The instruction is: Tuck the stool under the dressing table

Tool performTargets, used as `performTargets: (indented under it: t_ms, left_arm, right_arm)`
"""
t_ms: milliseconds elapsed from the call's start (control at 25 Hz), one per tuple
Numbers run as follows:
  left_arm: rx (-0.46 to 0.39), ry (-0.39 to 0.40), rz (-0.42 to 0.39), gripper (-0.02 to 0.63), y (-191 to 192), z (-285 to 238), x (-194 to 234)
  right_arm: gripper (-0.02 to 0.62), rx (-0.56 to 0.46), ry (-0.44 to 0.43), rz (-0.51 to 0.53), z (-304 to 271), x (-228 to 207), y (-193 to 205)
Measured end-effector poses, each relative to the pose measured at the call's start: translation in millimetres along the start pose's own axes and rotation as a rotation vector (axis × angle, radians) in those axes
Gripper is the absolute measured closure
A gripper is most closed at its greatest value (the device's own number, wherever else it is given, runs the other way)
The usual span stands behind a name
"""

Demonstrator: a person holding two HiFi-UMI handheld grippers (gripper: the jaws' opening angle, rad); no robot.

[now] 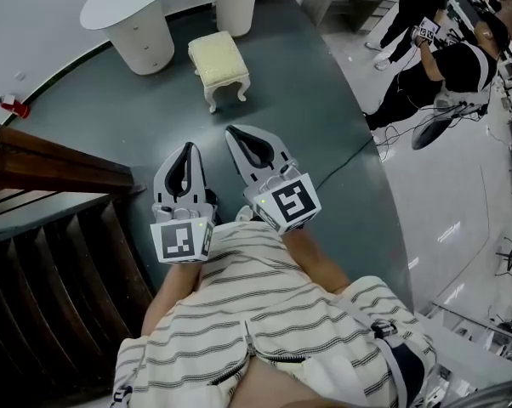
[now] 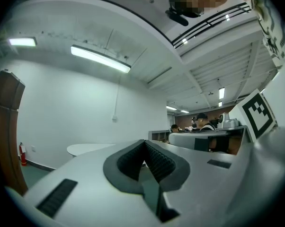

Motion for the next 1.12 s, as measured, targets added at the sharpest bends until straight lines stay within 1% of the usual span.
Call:
performTargets:
  t_ms: [160, 320, 520, 840, 1120]
  left_arm:
    - [0.019, 0.003, 0.004, 0.6, 1, 0, -7]
    - [0.023, 0.011, 0.0, 0.6, 2, -5, -9]
    - [0.034, 0.021, 0.012, 0.6, 15, -17, -8]
    - [0.061, 0.032, 0.038, 0.6, 28, -50, -4]
    - [0.075, 0.026, 0.047, 0.6, 38, -91, 16]
  right_arm:
    - [0.583, -0.002, -0.001, -0.013, 6, -4, -2]
    - [0.583, -0.002, 0.001, -0.003, 6, -7, -3]
    - [0.583, 0.003, 0.016, -0.028, 1, -16, 11]
    - [0.583, 0.042, 0.039, -0.043, -17, -44, 21]
    - [0.583, 0.055, 0.049, -0.051, -52, -72, 30]
Point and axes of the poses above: the fingertips, and each gripper's own axes: z backward along the fingers, x to its left, y out of its underside, the point moved 8 cm from there along z, backward along the fingers, and after that the axes turned 1 degree about -z, right-handed, at the moved point
